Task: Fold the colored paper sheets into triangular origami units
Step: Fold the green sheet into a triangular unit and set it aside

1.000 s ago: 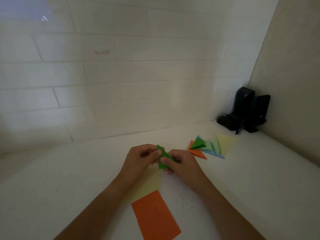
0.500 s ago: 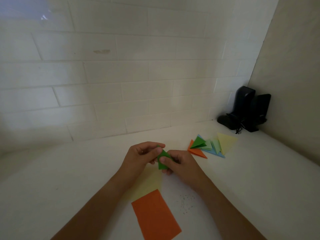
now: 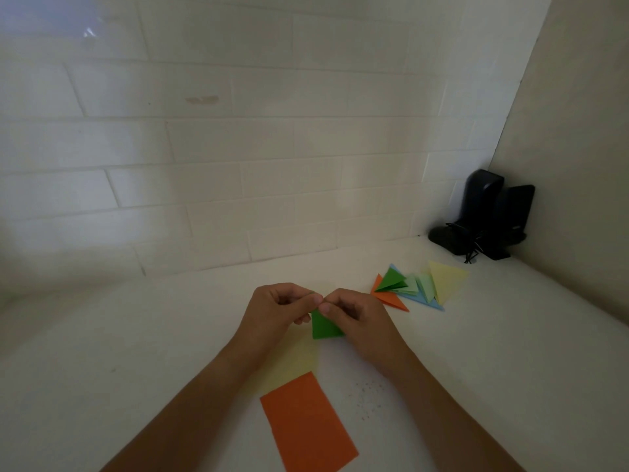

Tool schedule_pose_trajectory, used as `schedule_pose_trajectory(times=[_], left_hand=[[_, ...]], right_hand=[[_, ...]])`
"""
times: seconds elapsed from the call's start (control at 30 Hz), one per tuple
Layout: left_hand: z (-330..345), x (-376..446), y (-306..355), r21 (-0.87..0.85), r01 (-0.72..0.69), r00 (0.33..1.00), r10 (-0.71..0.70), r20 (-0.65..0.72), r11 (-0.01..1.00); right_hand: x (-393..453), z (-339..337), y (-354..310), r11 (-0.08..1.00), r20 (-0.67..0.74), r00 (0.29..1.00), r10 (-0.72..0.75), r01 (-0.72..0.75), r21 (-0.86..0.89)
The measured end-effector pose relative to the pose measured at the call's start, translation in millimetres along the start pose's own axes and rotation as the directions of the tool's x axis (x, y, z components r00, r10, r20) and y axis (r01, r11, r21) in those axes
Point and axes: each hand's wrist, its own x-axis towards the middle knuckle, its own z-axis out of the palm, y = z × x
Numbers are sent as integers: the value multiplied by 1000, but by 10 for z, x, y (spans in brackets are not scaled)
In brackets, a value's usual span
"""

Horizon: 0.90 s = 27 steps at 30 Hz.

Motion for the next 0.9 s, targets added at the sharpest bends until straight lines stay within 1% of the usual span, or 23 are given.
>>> schedule_pose_trajectory(times=[0.1,0.23,0.47,0.63,0.77,0.9], left_hand=[[4,-2,-1,-12,-14,1000,14,1,1000],[-6,-3,5,-76,-34,998,38,53,997],[-24,10,-15,-109,-17,996,26,85,994],[-8,-9,15,-108,-21,990,36,139,994],[-8,-9,12,-90,-21,990,34,135,996],[-6,-3,-6,-85,-14,996,21,88,996]], right_hand=[[-6,1,-5,1000,3,1000,8,-8,-14],[-5,-16,-12,1000,-3,1000,27,-27,0],[-28,-17,-65,999,20,999,37,-37,10],[-34,-29,-88,999,38,998,40,-42,35],[-26,-33,-83,998,27,998,52,-53,25],[-24,-27,-83,998,22,998,52,-52,24]])
